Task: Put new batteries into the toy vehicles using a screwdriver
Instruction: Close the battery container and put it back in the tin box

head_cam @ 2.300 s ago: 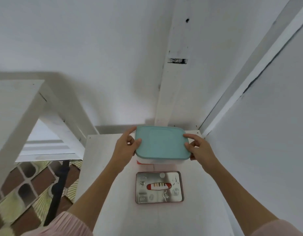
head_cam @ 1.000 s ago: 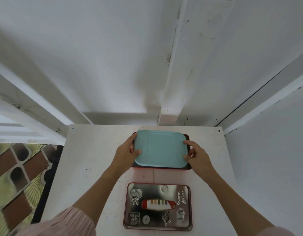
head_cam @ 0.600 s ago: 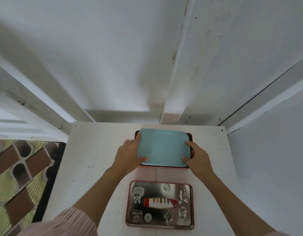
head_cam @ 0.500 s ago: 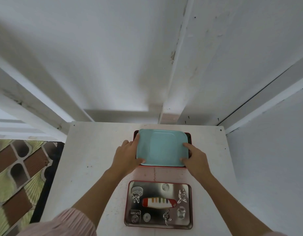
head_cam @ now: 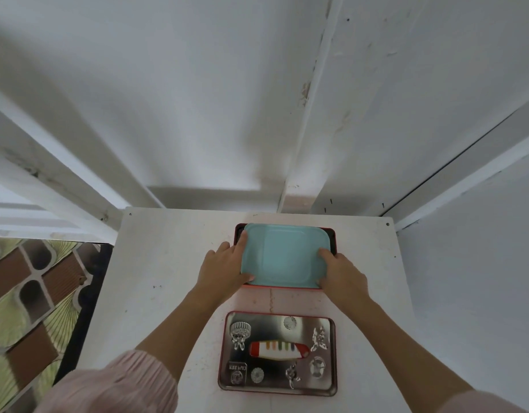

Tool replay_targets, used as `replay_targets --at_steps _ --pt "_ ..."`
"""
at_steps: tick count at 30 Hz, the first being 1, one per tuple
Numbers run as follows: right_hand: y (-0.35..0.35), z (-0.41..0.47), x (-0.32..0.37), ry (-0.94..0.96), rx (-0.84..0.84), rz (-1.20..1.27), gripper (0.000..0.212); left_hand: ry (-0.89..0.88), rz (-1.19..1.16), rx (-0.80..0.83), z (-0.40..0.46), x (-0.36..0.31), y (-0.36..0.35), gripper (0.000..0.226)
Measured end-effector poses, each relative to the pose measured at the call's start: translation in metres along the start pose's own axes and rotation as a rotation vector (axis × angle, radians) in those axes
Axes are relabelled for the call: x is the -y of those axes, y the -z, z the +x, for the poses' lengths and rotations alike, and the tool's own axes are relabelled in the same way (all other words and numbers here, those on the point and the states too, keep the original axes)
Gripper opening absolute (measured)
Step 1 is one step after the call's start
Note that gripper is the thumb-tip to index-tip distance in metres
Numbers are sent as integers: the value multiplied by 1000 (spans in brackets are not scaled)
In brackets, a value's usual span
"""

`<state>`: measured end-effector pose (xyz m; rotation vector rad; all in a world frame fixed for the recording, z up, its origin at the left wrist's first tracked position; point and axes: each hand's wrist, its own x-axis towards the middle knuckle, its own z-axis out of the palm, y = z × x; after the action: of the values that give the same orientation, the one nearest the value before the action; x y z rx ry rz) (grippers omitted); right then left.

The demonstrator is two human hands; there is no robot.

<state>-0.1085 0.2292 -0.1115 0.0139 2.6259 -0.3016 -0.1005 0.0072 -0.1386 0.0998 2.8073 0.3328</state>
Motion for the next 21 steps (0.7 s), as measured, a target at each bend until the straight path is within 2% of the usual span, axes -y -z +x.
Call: replay_targets --at_steps 2,4,7,10,14,21 --pt "8 1 2 -8 -29 -114 44 -15 31 -24 3 2 2 76" --pt "13 4 2 -9 -127 -187 39 -28 -6 -89 3 4 3 68" --pt "17 10 0 32 -198 -197 46 -57 -10 -136 3 7 3 69" --pt "15 19 -1 60 -91 -202 68 -59 58 -58 8 10 2 83" --pt "6 21 -4 -8 35 -181 88 14 57 37 10 17 -5 92" --pt "0 25 -11 -30 111 -124 94 73 0 130 11 21 -8 95"
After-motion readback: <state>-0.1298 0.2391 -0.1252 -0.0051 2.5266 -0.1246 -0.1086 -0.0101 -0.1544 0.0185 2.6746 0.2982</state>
